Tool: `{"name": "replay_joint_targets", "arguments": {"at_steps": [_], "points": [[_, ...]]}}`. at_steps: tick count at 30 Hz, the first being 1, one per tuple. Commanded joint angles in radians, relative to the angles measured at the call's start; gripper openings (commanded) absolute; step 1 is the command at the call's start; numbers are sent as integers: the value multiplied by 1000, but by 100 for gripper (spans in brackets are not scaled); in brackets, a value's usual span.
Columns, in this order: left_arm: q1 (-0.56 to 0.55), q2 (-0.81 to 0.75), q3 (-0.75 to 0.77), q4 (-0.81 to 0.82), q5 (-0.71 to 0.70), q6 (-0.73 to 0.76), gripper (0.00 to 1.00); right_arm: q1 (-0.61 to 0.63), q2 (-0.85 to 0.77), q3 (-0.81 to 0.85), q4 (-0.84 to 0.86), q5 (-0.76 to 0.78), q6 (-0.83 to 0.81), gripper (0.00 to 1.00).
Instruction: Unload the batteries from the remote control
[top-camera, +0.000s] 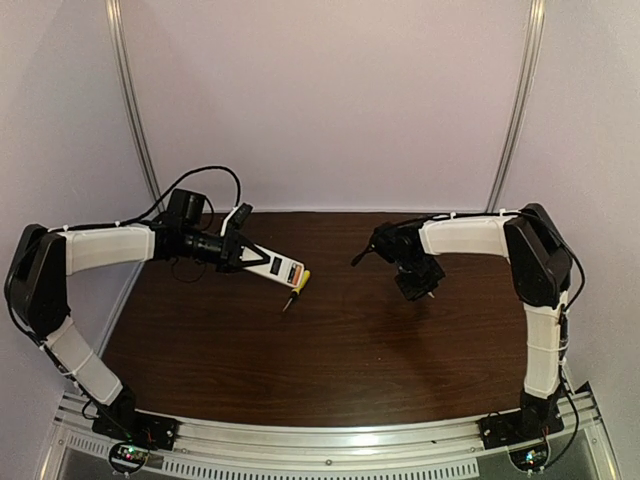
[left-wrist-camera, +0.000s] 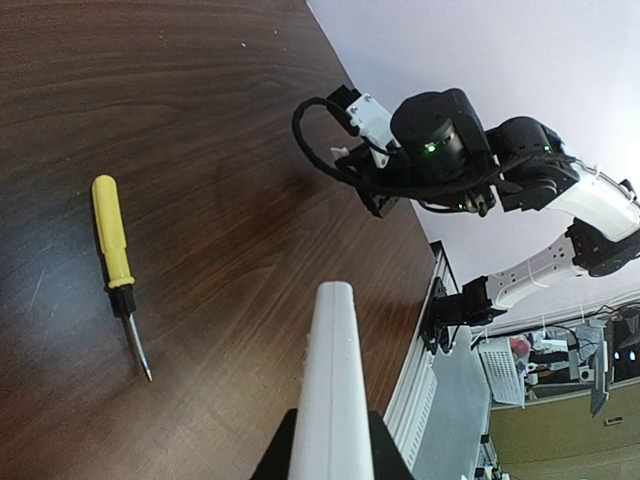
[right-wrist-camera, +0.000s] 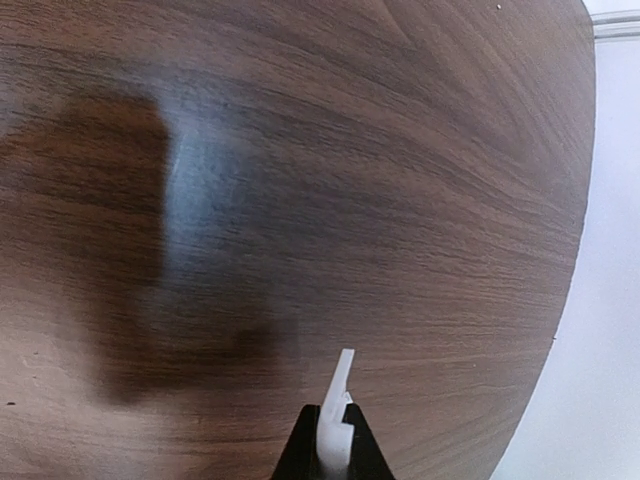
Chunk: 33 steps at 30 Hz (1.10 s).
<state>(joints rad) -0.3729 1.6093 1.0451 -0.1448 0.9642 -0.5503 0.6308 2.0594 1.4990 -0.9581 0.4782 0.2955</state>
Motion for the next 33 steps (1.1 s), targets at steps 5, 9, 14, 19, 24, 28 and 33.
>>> {"name": "replay_joint_targets", "arguments": {"at_steps": [5, 9, 14, 19, 24, 28, 33], "points": [[7, -28, -12, 3, -24, 4, 0, -16, 12, 11, 55, -136, -12, 1], [7, -25, -9, 2, -25, 3, 0, -18, 12, 4, 68, -172, -15, 3], [7, -22, -9, 1, -27, 4, 0, -20, 9, -6, 83, -212, -15, 4], [8, -22, -8, -2, -30, 5, 0, -22, 3, -10, 94, -241, -15, 8], [8, -20, -7, -6, -35, 6, 0, -28, -7, -16, 101, -265, -19, 11], [7, -20, -8, -11, -39, 7, 0, -33, -21, -21, 109, -278, -18, 18], [8, -20, -5, -13, -42, 5, 0, -40, -40, -30, 115, -297, -17, 24]]}}
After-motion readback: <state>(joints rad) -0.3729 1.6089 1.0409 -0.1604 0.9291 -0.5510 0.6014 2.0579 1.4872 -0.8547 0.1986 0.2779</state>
